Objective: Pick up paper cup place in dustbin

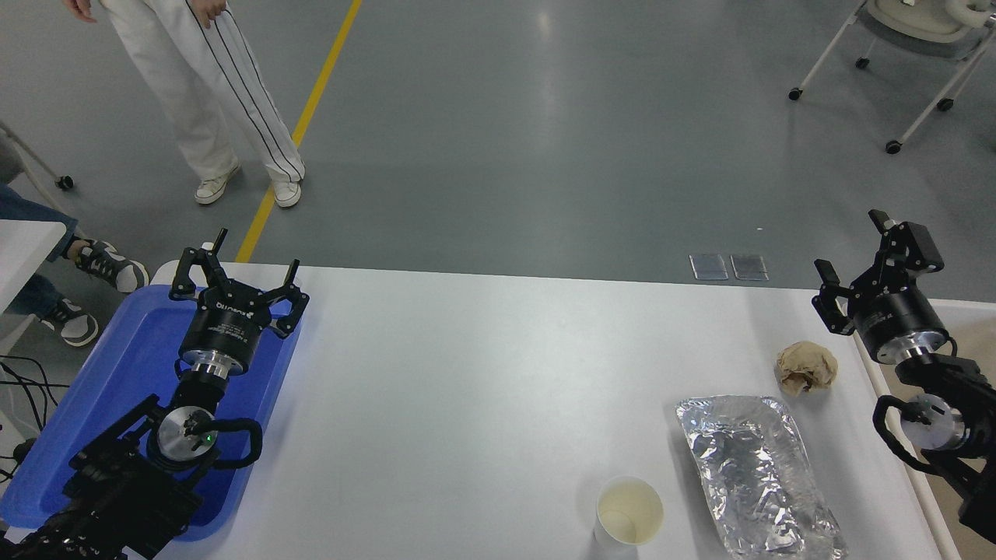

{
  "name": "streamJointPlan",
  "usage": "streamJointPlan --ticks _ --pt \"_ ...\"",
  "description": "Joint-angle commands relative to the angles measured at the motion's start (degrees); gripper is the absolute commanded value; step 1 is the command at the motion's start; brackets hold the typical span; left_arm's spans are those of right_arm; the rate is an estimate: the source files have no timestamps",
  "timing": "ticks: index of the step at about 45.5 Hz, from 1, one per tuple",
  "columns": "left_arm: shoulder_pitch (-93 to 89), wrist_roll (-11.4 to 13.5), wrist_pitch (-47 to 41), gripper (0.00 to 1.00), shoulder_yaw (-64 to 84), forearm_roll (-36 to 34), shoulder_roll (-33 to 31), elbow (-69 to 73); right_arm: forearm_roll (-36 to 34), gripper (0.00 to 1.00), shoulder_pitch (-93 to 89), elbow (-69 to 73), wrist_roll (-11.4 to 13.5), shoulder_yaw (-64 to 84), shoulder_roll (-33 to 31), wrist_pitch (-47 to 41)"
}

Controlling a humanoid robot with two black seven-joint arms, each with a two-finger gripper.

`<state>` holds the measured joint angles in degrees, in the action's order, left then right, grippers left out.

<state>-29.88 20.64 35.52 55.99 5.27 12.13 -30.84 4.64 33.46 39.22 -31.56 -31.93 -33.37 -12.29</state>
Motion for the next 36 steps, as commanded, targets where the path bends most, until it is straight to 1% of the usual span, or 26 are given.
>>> streamJointPlan --ticks 1,9,14,17,24,26,28,32,36 --pt "0.00 0.02 -0.01 1.00 0.00 0.00 0.00 -0.01 -3.32 1.00 8.98 0.41 0.09 21.18 -6.62 -0.63" --pt "0.00 0.02 -0.01 1.00 0.00 0.00 0.00 -0.01 -2.71 1.00 17.33 1.65 0.01 36.13 -8.82 -0.72" --pt "0.00 0.02 -0.01 1.00 0.00 0.00 0.00 -0.01 -2.27 1.00 21.81 1.82 0.09 44.74 -9.00 -0.72" --pt "0.00 0.02 -0.01 1.00 0.00 0.00 0.00 -0.01 -2.27 1.00 25.59 3.48 0.09 52.30 -9.00 -0.80" --pt "0.00 0.02 -0.01 1.00 0.00 0.00 0.00 -0.01 -2.18 1.00 36.22 10.68 0.09 69.69 -9.52 -1.07" --pt "0.00 0.02 -0.01 1.00 0.00 0.00 0.00 -0.01 -2.18 1.00 42.60 14.98 0.09 77.84 -9.44 -1.85" --pt "0.00 0.02 -0.01 1.00 0.00 0.00 0.00 -0.01 -2.18 1.00 46.50 17.28 0.09 82.79 -9.09 -2.30" --pt "0.00 0.02 -0.01 1.00 0.00 0.00 0.00 -0.01 -2.18 1.00 52.74 21.06 0.09 90.80 -8.03 -3.61" --pt "0.00 0.02 -0.01 1.00 0.00 0.00 -0.09 -0.01 -2.18 1.00 58.19 23.70 0.09 96.69 -7.24 -6.95"
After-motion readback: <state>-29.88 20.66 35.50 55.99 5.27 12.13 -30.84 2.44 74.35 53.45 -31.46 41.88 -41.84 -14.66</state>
